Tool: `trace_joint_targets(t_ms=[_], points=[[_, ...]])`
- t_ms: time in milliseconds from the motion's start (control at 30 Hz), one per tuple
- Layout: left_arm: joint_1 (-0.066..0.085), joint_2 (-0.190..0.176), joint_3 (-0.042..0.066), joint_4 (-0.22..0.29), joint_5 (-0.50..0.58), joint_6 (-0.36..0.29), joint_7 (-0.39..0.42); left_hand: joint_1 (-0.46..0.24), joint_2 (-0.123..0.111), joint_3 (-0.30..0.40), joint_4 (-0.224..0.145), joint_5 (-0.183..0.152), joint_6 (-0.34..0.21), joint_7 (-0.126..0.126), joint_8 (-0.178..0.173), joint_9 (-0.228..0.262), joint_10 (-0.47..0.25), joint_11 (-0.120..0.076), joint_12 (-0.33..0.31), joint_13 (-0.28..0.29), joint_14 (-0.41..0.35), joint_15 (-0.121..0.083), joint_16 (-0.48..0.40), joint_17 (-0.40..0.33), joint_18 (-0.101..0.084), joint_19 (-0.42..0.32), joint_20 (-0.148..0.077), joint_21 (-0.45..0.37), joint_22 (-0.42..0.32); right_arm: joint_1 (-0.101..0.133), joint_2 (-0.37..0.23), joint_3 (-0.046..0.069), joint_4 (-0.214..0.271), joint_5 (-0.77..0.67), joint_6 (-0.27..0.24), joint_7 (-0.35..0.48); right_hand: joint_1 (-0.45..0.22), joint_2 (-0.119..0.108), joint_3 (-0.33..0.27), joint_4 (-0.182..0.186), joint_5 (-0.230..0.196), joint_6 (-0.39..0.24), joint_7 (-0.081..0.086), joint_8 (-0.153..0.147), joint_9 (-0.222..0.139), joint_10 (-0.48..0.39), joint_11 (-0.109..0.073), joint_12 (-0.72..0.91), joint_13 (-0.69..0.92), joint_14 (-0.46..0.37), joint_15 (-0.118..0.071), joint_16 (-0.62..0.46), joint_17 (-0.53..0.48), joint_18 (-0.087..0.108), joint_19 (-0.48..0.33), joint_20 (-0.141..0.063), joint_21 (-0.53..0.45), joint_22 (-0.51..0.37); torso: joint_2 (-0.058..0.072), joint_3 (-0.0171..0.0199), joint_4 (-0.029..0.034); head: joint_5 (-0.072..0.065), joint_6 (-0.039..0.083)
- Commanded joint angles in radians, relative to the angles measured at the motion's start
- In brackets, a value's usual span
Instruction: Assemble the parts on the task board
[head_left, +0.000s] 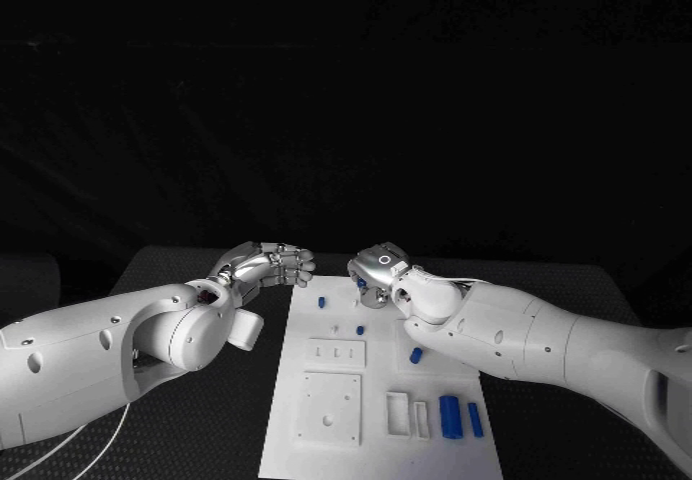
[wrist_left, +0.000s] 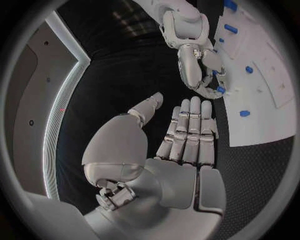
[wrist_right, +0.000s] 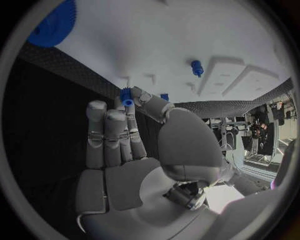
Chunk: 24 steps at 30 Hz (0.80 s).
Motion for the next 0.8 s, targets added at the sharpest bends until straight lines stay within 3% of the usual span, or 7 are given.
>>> trace_joint_targets(t_ms=[33, 367, 800], points=[[0.004, 0.001, 0.001, 0.008, 0.002, 0.013, 0.006, -0.008, -0.001, 0.003, -0.005, 0.003, -0.002, 0.005, -0.004, -0.001, -0.003, 0.004, -0.006, -0.001, 0.002, 0.008, -0.005, 0.002, 0.014, -0.008, -0.001, 0.006, 0.024, 0.000, 0.004, 0.000, 0.003, -0.015, 0.007, -0.001, 0.003, -0.004, 0.005, 0.001, 0.002, 0.006, 0.001, 0.001, 0.001, 0.065, -0.010, 0.006, 0.003, -0.027, -0.021, 0.007, -0.002, 0.031, 0.023, -0.030, 0.005, 0.022, 0.006, -0.0028, 0.0057, 0.001, -0.001], [0.010, 0.002, 0.001, 0.013, 0.002, 0.013, 0.005, -0.008, -0.001, 0.004, -0.005, 0.003, -0.002, 0.005, -0.004, -0.001, -0.003, 0.004, -0.007, -0.001, 0.002, 0.008, -0.005, 0.002, 0.015, -0.008, 0.000, 0.007, 0.024, 0.000, 0.008, 0.000, -0.004, -0.014, 0.028, 0.001, 0.002, -0.004, 0.006, 0.001, 0.002, 0.006, 0.001, 0.000, 0.001, 0.065, -0.010, 0.006, 0.003, -0.027, -0.021, 0.007, -0.002, 0.031, 0.023, -0.030, 0.006, 0.022, 0.014, -0.0057, 0.0097, -0.001, -0.003], [0.011, 0.005, 0.001, 0.008, 0.002, 0.013, 0.004, -0.009, -0.002, 0.004, -0.005, 0.003, -0.002, 0.006, -0.004, -0.001, -0.003, 0.005, -0.008, -0.001, 0.002, 0.008, -0.006, 0.003, 0.015, -0.008, 0.000, 0.007, 0.024, 0.000, 0.003, 0.000, -0.014, -0.015, 0.052, -0.006, 0.002, -0.003, 0.008, 0.001, 0.002, 0.006, 0.001, 0.000, 0.002, 0.066, -0.010, 0.004, 0.003, -0.027, -0.021, 0.008, -0.002, 0.031, 0.022, -0.031, 0.006, 0.022, 0.018, -0.0060, 0.0071, -0.001, -0.006]])
